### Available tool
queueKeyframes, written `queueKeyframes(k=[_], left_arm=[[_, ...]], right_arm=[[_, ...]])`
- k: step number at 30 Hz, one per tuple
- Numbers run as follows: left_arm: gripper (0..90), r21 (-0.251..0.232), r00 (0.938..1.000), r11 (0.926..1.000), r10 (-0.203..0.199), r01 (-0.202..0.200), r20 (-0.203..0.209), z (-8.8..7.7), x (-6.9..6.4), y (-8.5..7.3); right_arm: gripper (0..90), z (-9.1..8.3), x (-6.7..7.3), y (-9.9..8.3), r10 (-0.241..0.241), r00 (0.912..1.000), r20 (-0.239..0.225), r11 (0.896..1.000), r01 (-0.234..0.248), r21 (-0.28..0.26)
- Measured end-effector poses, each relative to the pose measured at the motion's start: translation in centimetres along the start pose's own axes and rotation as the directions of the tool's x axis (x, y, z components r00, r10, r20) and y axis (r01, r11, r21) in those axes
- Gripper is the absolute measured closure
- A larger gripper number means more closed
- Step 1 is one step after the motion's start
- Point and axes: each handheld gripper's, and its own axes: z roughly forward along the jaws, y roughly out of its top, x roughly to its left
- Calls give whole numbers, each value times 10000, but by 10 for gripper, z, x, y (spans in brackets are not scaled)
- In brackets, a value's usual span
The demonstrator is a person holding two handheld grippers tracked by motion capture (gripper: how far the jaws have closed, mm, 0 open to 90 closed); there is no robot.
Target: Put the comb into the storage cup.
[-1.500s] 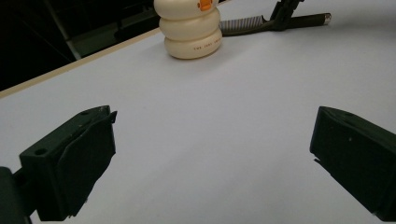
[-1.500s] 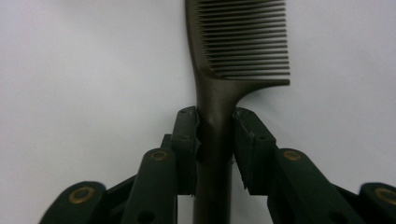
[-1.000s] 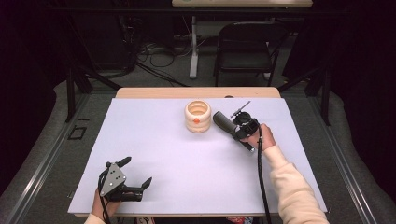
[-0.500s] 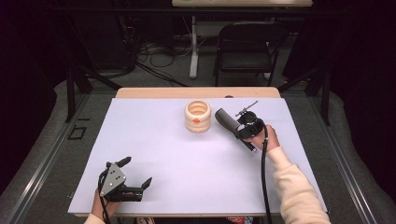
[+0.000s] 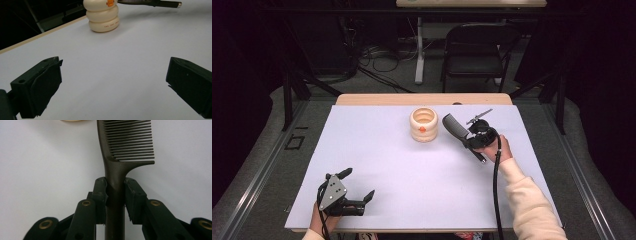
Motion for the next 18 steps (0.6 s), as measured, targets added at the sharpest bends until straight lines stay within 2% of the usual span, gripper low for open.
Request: queueKeyframes(k=[10, 18], left_arm=[[2, -20, 10000, 10000, -14, 14, -18, 0, 0, 0], [2, -30, 10000, 10000, -23, 23, 6, 1, 0, 1]], right_arm=[[720, -2, 0, -2, 140, 9998, -108, 9983, -146, -556], [720, -5, -1, -5, 240, 9996, -161, 9924, -258, -1205]])
